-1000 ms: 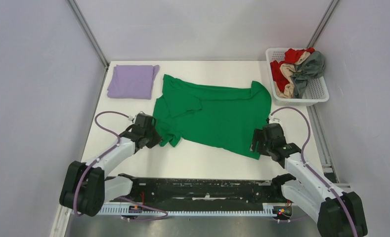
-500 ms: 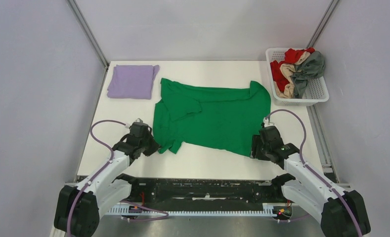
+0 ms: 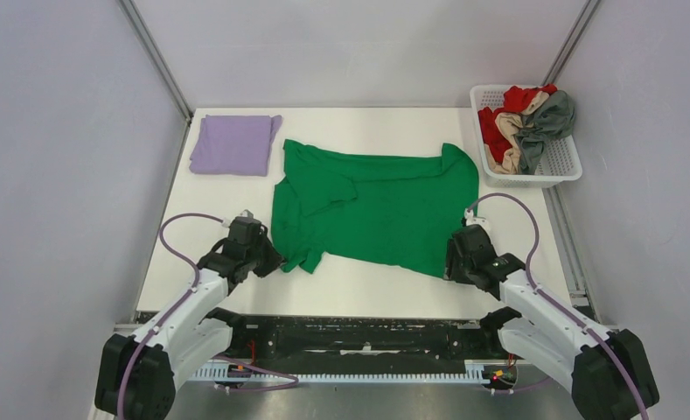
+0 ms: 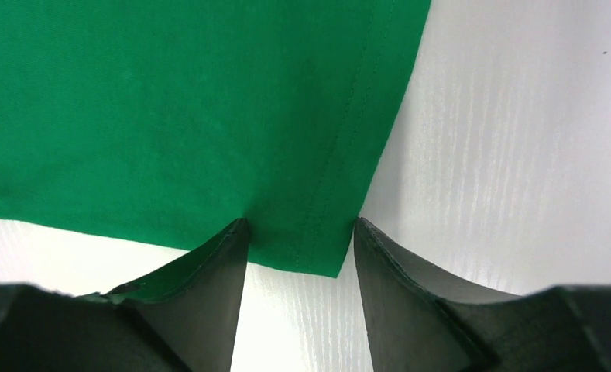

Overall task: Fold and stack the t-shirts
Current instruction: Flatten out the tshirt

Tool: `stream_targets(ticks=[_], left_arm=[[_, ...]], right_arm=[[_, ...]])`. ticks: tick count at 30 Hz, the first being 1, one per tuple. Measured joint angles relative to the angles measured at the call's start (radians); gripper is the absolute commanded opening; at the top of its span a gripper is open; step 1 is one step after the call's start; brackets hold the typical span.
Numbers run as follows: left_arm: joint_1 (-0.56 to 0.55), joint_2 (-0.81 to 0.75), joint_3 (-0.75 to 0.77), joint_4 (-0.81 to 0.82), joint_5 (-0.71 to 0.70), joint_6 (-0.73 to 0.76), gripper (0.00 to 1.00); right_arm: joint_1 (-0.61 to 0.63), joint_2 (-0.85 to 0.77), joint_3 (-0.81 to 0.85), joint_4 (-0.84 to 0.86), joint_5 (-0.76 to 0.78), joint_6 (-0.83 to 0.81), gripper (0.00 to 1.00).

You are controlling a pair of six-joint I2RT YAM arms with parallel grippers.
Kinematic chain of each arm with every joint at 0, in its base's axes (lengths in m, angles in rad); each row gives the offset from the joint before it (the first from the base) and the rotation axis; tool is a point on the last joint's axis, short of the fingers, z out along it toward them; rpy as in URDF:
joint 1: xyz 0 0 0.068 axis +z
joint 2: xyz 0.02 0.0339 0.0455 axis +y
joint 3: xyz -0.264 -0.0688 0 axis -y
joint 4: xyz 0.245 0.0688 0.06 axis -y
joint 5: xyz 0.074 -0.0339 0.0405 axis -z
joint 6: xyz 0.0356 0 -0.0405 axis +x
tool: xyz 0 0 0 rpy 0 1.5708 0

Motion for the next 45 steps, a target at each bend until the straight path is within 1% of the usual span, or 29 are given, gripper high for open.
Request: stream_targets(ticks=[6, 10, 13, 15, 17, 18, 23, 28, 32, 34, 41, 45], left_arm=[[0.000, -0.017, 0.000, -0.006, 0.014, -0.004, 0.02], [0.000, -0.021, 0.000, -0.016, 0.014, -0.008, 0.02], [0.000, -0.024, 0.000, -0.020, 0.014, -0.008, 0.02], [0.000, -0.027, 0.000, -0.024, 0.014, -0.008, 0.02], [0.000, -0.028, 0.000, -0.026, 0.013, -0.008, 0.02], [0.000, -0.028, 0.000, -0.027, 0.012, -0.008, 0.02], [0.000, -0.022, 0.009, -0.032, 0.009, -0.008, 0.02], [0.000, 0.020, 0.086, -0.023, 0.010, -0.007, 0.02], [0.000, 0.055, 0.214, -0.005, 0.001, -0.002, 0.02], [0.000, 0.063, 0.314, 0.013, -0.016, 0.006, 0.02], [-0.001, 0.039, 0.558, 0.089, -0.114, 0.018, 0.02], [-0.001, 0.003, 0.675, 0.108, -0.155, 0.048, 0.02]], right_arm=[[0.064, 0.014, -0.003, 0.002, 0.055, 0.032, 0.50], [0.098, 0.027, -0.008, 0.016, 0.081, 0.059, 0.42], [0.103, 0.029, -0.016, 0.038, 0.096, 0.072, 0.29], [0.104, 0.032, -0.021, 0.059, 0.104, 0.081, 0.18], [0.105, 0.038, -0.026, 0.085, 0.108, 0.091, 0.05], [0.106, 0.042, -0.027, 0.101, 0.110, 0.096, 0.00], [0.108, 0.063, -0.029, 0.145, 0.123, 0.100, 0.00], [0.109, 0.084, 0.002, 0.151, 0.159, 0.066, 0.00], [0.109, 0.079, 0.097, 0.156, 0.216, 0.013, 0.00], [0.109, 0.060, 0.170, 0.175, 0.259, -0.019, 0.00], [0.109, -0.074, 0.384, 0.255, 0.392, -0.140, 0.00], [0.109, -0.139, 0.500, 0.281, 0.428, -0.214, 0.00]])
